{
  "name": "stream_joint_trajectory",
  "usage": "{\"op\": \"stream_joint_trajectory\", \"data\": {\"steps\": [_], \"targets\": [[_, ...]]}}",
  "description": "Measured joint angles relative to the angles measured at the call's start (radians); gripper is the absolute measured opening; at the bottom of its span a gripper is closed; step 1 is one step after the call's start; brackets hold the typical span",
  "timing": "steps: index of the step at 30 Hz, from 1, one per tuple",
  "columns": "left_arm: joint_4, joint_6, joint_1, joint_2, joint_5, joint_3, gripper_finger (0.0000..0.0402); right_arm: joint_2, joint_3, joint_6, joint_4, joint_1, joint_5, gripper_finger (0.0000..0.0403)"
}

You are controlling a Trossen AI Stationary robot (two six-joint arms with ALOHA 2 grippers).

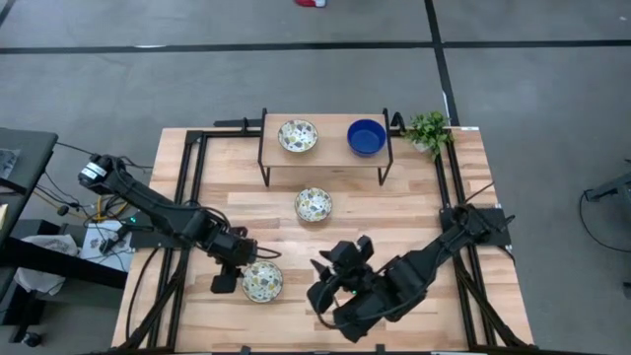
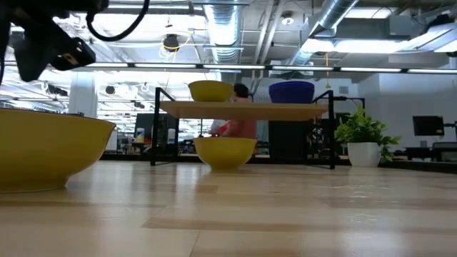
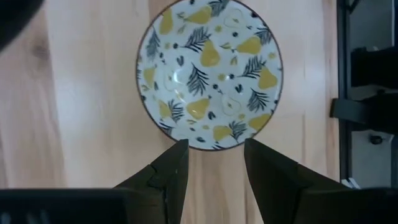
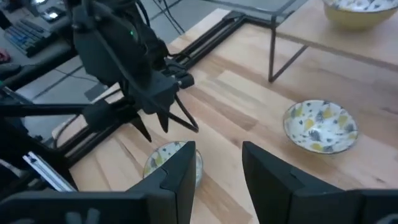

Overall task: Pick & Place Mini bowls
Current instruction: Stack the bottom white patterned bowl on the white patterned bowl on the shelf

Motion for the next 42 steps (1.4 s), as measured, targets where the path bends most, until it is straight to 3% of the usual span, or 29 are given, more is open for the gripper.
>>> {"op": "stream_joint_trajectory", "data": {"steps": [11, 28, 42], "targets": [[0.006, -0.022, -0.050, 0.013, -0.016, 0.000, 0.0154, 0.046, 0.001, -0.002, 0.120, -0.005, -0.027, 0.0119], [0.012, -0.024, -0.049, 0.016, -0.035, 0.000, 0.0154, 0.049, 0.001, -0.012, 0.111, -0.023, -0.041, 0.0119], [0.030, -0.027, -0.039, 0.016, -0.036, 0.000, 0.0154, 0.049, 0.001, -0.266, 0.113, -0.093, -0.161, 0.0119]]}}
